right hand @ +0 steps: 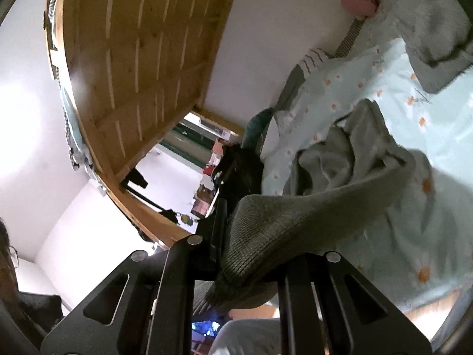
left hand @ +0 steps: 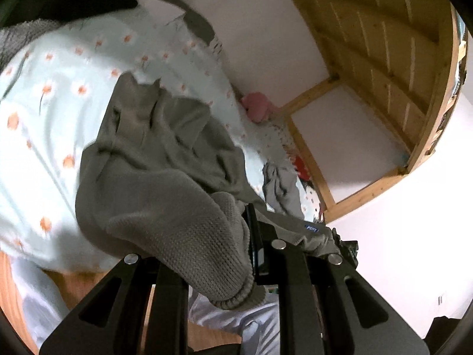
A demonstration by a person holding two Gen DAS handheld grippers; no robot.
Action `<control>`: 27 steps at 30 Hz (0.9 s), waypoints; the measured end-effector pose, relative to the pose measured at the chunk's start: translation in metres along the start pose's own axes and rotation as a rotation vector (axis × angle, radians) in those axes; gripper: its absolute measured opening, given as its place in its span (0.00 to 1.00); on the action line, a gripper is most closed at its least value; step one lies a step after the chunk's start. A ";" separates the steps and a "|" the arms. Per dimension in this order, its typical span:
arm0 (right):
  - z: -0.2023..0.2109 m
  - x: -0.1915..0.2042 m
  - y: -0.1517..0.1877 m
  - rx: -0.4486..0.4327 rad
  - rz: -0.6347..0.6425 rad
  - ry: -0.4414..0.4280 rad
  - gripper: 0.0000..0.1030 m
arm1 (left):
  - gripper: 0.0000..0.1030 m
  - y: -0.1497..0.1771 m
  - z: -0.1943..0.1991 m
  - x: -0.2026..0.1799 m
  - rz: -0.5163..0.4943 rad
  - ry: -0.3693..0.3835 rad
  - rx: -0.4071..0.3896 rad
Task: Fold large clothes
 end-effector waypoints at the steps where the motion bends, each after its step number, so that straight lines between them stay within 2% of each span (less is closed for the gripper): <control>1: -0.004 0.000 -0.006 0.000 -0.001 -0.001 0.13 | 0.15 -0.007 -0.001 -0.002 -0.006 -0.001 -0.006; 5: -0.037 -0.006 -0.043 0.020 -0.016 0.050 0.13 | 0.15 -0.038 -0.018 0.000 -0.010 -0.007 -0.022; 11: -0.109 -0.034 -0.107 0.054 -0.057 0.126 0.13 | 0.15 -0.115 -0.070 0.026 -0.011 -0.050 -0.031; 14: -0.159 -0.065 -0.146 0.076 -0.119 0.173 0.13 | 0.15 -0.157 -0.096 0.043 -0.011 -0.080 -0.037; 17: -0.210 -0.109 -0.172 0.109 -0.203 0.234 0.13 | 0.16 -0.207 -0.135 0.076 -0.007 -0.167 -0.044; 19: -0.247 -0.148 -0.185 0.130 -0.264 0.309 0.14 | 0.17 -0.228 -0.162 0.103 -0.002 -0.235 -0.032; 20: -0.258 -0.162 -0.188 0.139 -0.291 0.334 0.18 | 0.20 -0.234 -0.173 0.115 0.000 -0.259 -0.020; 22: -0.284 -0.199 -0.192 0.176 -0.372 0.395 0.48 | 0.35 -0.241 -0.204 0.150 0.026 -0.317 0.029; 23: -0.291 -0.209 -0.195 0.177 -0.401 0.387 0.82 | 0.39 -0.242 -0.218 0.168 0.051 -0.313 0.041; 24: -0.297 -0.217 -0.200 0.163 -0.432 0.357 0.89 | 0.50 -0.243 -0.225 0.176 0.070 -0.275 0.045; 25: -0.299 -0.220 -0.204 0.152 -0.437 0.337 0.89 | 0.84 -0.242 -0.232 0.181 0.095 -0.204 0.051; 26: -0.301 -0.219 -0.210 0.151 -0.432 0.295 0.93 | 0.93 -0.244 -0.235 0.182 0.109 -0.138 0.047; 27: -0.302 -0.215 -0.213 0.164 -0.432 0.251 0.97 | 0.94 -0.249 -0.231 0.185 0.107 -0.134 0.016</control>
Point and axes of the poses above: each gripper's, at about its wrist camera, not at the fingertips, and z roughly against the way its jaws point, x to its left, y to its underside, the point moved 9 cm from there along -z, roughly the way its jaws point, and after that the axes turned 5 degrees about y, right-handed, at the moved point
